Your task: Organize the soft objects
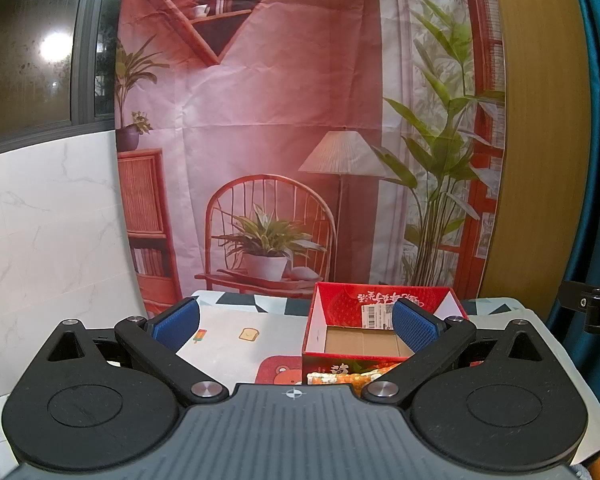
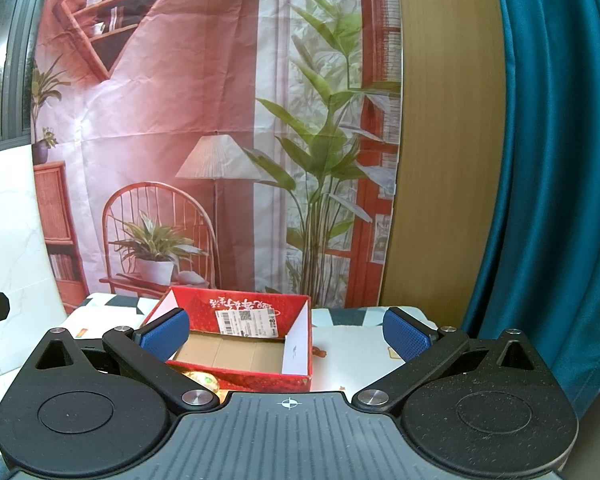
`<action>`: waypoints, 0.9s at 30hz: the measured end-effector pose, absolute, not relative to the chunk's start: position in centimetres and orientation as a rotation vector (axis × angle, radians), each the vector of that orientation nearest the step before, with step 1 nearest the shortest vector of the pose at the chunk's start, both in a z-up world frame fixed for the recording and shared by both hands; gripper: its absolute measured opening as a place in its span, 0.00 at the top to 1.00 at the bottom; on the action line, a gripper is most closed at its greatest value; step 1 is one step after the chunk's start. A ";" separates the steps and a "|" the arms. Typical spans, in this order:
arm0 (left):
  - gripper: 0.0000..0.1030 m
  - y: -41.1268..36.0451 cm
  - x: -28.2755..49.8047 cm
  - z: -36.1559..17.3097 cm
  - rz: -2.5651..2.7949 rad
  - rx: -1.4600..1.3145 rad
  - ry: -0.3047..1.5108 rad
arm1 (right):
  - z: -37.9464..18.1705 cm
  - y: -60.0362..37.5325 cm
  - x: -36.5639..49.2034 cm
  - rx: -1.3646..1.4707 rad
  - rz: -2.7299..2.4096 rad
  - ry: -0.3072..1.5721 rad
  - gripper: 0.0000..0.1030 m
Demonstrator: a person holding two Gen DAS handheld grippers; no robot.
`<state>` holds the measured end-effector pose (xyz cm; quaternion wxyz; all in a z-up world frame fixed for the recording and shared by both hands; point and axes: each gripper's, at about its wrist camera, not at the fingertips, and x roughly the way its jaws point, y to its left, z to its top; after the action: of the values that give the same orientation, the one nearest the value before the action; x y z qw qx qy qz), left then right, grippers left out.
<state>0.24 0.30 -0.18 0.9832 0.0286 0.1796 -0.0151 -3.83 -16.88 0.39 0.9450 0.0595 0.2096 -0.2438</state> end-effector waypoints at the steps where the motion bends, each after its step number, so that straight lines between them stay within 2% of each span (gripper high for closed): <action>1: 0.00 0.3 0.2 -0.2 -0.030 0.057 0.361 | 0.4 -16.9 -3.8 0.121 -0.496 0.427 0.00; 27: 0.00 0.3 0.2 -0.1 -0.030 0.058 0.362 | 0.6 -16.7 -3.7 0.121 -0.497 0.428 0.00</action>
<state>0.25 0.31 -0.07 0.9831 0.0290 0.1801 -0.0151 -3.69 -16.73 0.56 0.9449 0.0595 0.2101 -0.2440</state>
